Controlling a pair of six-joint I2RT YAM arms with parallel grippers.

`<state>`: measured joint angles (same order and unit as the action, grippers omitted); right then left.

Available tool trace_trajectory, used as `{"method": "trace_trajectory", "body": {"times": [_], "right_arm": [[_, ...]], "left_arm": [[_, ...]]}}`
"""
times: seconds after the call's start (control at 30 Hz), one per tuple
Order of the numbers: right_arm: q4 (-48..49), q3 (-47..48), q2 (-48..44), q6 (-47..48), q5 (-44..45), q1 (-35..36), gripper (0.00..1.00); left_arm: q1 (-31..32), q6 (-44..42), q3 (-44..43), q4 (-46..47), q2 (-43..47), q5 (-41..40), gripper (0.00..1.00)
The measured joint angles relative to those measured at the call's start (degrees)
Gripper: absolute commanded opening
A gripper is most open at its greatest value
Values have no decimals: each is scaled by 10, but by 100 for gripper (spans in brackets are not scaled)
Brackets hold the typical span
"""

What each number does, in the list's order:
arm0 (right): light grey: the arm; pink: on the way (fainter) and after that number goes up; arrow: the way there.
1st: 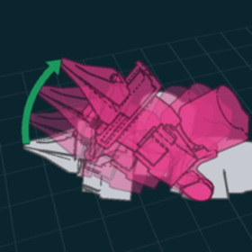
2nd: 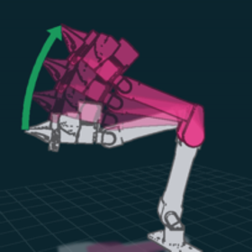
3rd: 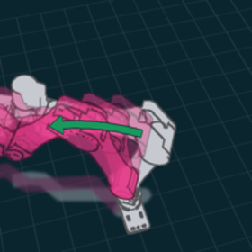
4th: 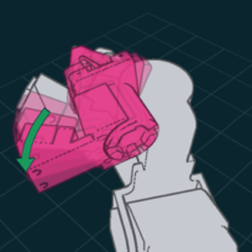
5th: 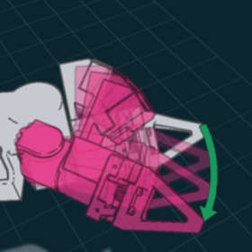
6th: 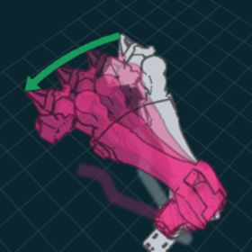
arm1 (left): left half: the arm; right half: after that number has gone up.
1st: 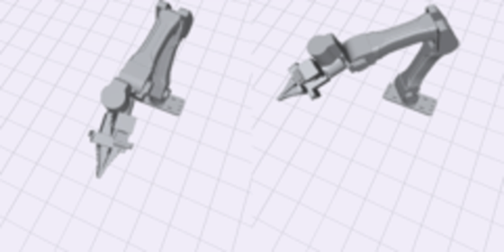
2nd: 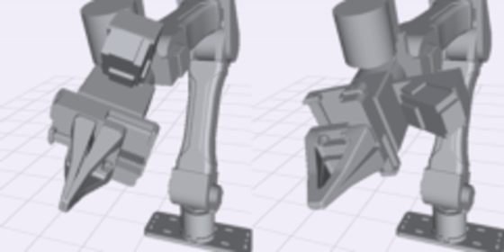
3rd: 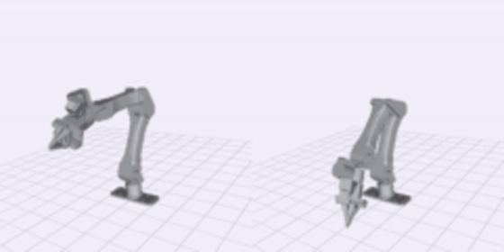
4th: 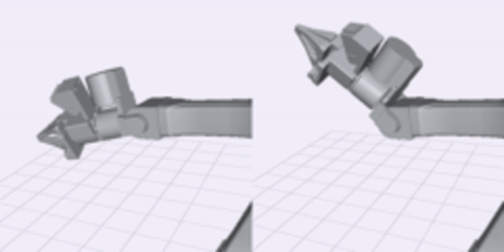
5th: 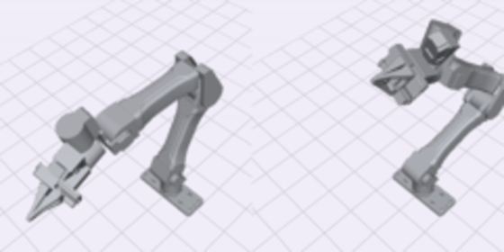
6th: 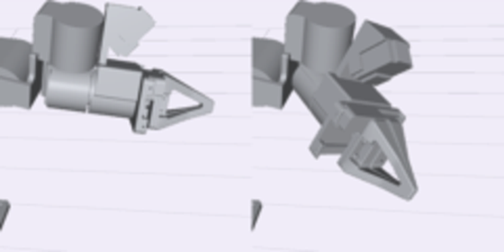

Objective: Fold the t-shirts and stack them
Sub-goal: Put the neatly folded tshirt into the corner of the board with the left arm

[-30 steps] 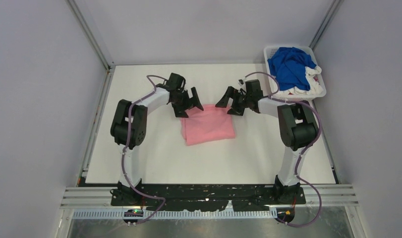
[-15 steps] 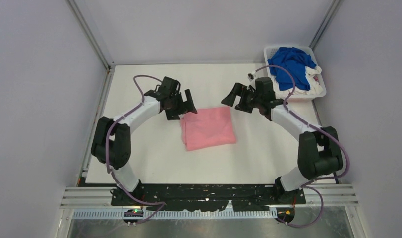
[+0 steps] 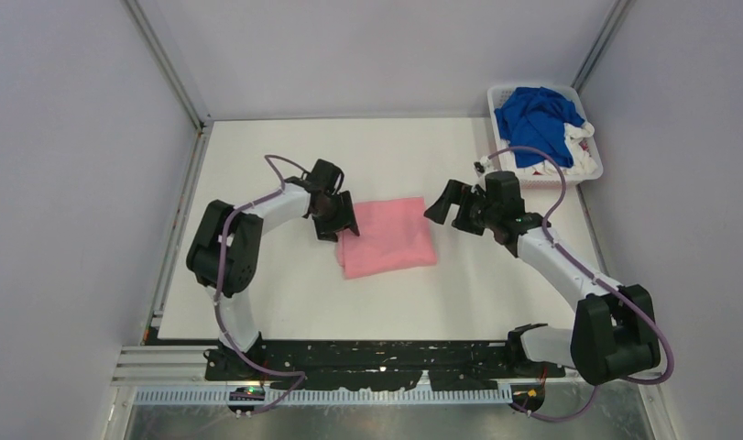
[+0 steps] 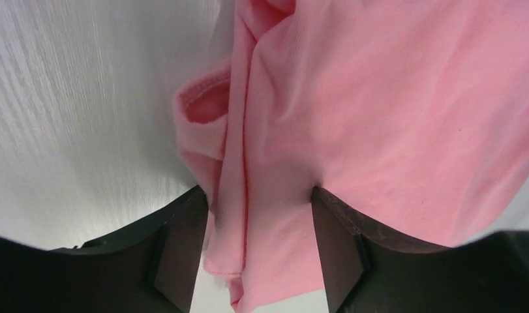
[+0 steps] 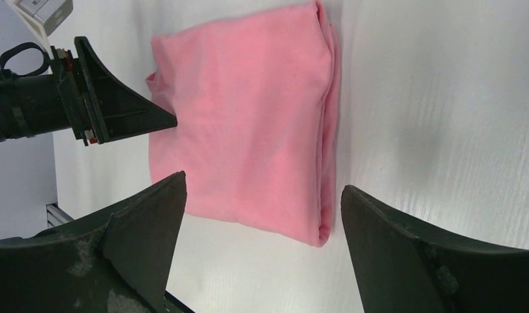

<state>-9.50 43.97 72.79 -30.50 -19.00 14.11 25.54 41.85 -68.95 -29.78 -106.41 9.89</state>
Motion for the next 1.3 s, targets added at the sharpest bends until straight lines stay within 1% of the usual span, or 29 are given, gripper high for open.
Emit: {"method": "trace_trajectory", "body": {"times": [0.03, 0.07, 0.13, 0.17, 0.27, 0.37, 0.47, 0.63, 0.87, 1.03, 1.13, 1.3], "right_arm": [[-2, 0, -6, 2, 1, -1, 95], [-3, 0, -12, 3, 3, -2, 95], [-6, 0, -25, 5, 4, -4, 95], [-7, 0, -32, 7, 5, -5, 95], [-12, 0, -47, 11, 6, -9, 95], [-18, -1, -59, 18, 9, -13, 95], [-27, -3, -73, 26, 16, -16, 95], [-39, -6, -89, 45, 38, -23, 95], [-51, -7, -94, 74, 85, -31, 96], [-56, -8, -94, 92, 127, -34, 96], [-55, -10, -94, 101, 149, -35, 95], [-52, -15, -93, 111, 180, -35, 95]], "left_arm": [[2, -1, -7, -1, -4, 0, 46], [3, -1, -14, -3, -10, -5, 36], [7, -1, -34, -10, -26, -10, 5], [8, 0, -43, -13, -35, -15, 0], [11, -7, -70, -37, -52, -32, 0], [15, -23, -108, -71, -60, -76, 0], [15, -56, -169, -115, -68, -139, 0], [-6, -122, -281, -163, -94, -204, 0], [-82, -217, -448, -229, -194, -271, 0], [-140, -278, -584, -269, -276, -294, 0], [-177, -311, -623, -270, -292, -298, 0], [-237, -362, -641, -257, -293, -305, 0]]}}
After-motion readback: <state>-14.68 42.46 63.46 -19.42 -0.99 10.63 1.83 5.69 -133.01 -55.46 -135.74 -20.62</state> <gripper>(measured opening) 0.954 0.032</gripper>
